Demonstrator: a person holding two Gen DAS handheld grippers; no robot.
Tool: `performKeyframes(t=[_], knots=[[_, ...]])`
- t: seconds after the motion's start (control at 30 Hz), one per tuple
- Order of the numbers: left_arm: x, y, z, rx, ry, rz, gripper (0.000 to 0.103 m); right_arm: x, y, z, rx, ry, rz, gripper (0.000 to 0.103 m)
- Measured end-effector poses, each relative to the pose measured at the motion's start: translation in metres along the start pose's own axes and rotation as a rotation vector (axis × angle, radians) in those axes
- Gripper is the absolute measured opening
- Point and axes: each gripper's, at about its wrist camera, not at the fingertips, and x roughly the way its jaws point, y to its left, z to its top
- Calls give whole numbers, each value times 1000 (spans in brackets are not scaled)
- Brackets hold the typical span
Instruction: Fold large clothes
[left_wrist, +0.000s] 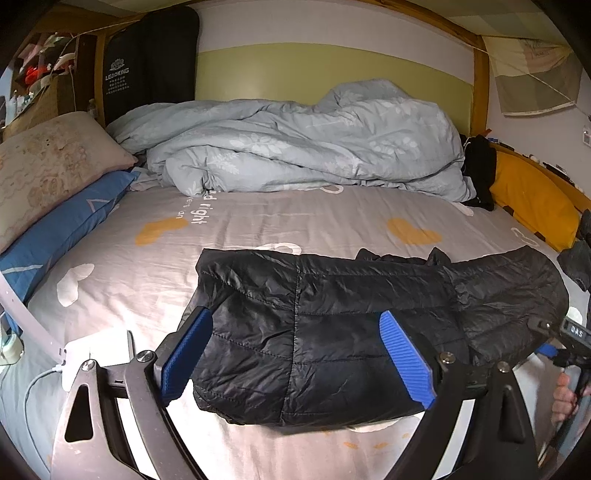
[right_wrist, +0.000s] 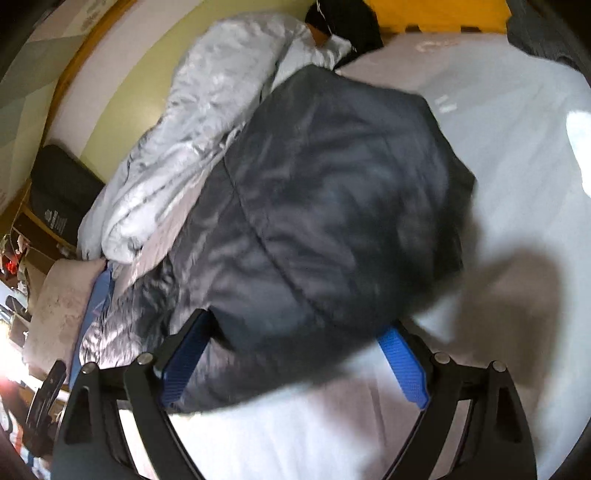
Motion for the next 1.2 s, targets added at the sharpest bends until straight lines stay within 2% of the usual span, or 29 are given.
performKeyframes(t=[0.07, 0.1, 0.17, 0.27, 0.33, 0.43, 0.53, 0.63, 0.7, 0.8, 0.9, 0.93, 0.97, 1.03, 1.07, 1.13, 1.2], knots=[[0, 0, 0, -7, 4, -2, 91, 2, 0, 3, 23, -3, -16, 70], [0, 0, 0, -9, 5, -5, 91, 3, 0, 4, 22, 2, -30, 65], [0, 0, -1, -8, 3, -4, 91, 1, 10, 6, -25, 0, -83, 44], [-2, 2, -1, -3, -4, 9, 91, -10, 33, 10, -182, -27, -169, 32], [-3, 5, -1, -6, -5, 9, 91, -25, 40, 18, -243, -69, -234, 30], [-4, 7, -3, -14, 4, -1, 92, -43, 27, 36, -213, -133, -302, 30], [-2, 7, -6, -8, 23, -13, 93, -55, 16, 52, -203, -173, -408, 30], [5, 4, -10, -5, 71, -56, 93, -62, 10, 57, -194, -200, -412, 30], [12, 0, -13, -16, 125, -114, 93, -64, 13, 58, -203, -209, -405, 30], [21, -7, -20, -43, 195, -207, 93, -65, 21, 55, -247, -240, -417, 31], [30, -15, -24, -40, 234, -253, 90, -69, 34, 51, -297, -276, -419, 32], [34, -18, -26, -33, 243, -249, 80, -70, 39, 50, -312, -291, -414, 33], [38, -20, -28, -29, 239, -239, 65, -71, 42, 49, -321, -301, -408, 33], [42, -25, -30, -5, 221, -224, 51, -74, 50, 47, -340, -320, -387, 34], [44, -28, -31, 17, 215, -216, 38, -76, 53, 47, -345, -328, -372, 34], [48, -32, -33, 38, 217, -206, 24, -80, 58, 45, -342, -338, -334, 35], [53, -31, -34, 23, 228, -215, 17, -82, 66, 43, -343, -346, -303, 35]])
